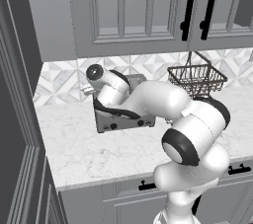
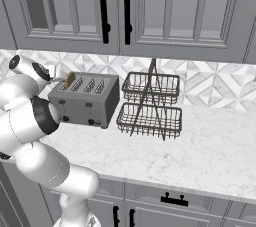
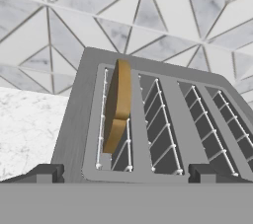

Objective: Start the toaster. Once the lever pops up, take the bread to the plate on the dining counter.

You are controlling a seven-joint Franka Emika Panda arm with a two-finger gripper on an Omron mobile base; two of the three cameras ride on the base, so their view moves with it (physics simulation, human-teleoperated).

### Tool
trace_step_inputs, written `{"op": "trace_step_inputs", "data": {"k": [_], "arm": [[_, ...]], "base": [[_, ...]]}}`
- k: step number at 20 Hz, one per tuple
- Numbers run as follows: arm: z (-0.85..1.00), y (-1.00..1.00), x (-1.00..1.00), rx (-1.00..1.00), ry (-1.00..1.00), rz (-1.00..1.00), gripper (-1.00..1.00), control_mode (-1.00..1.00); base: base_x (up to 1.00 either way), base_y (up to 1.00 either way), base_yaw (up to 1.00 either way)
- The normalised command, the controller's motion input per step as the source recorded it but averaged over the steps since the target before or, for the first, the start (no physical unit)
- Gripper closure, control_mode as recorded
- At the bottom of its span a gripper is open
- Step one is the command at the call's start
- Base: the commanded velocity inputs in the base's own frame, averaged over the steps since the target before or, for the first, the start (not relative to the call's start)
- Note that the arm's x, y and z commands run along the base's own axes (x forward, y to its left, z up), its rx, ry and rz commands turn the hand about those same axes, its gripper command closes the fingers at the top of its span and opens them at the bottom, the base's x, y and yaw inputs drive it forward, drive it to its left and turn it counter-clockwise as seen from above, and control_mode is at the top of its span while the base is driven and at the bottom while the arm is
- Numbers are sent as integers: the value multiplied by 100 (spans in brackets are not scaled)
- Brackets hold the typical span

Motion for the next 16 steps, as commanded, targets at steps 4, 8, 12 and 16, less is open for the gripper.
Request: {"op": "trace_step_inputs", "data": {"k": [4, 8, 12, 16], "arm": [[0, 0, 0, 0, 0, 0, -100, -100], [0, 0, 0, 0, 0, 0, -100, -100], [0, 0, 0, 0, 0, 0, -100, -100], [0, 0, 0, 0, 0, 0, -100, -100]], "base": [[0, 0, 0], [0, 0, 0], [0, 0, 0], [0, 0, 0]]}}
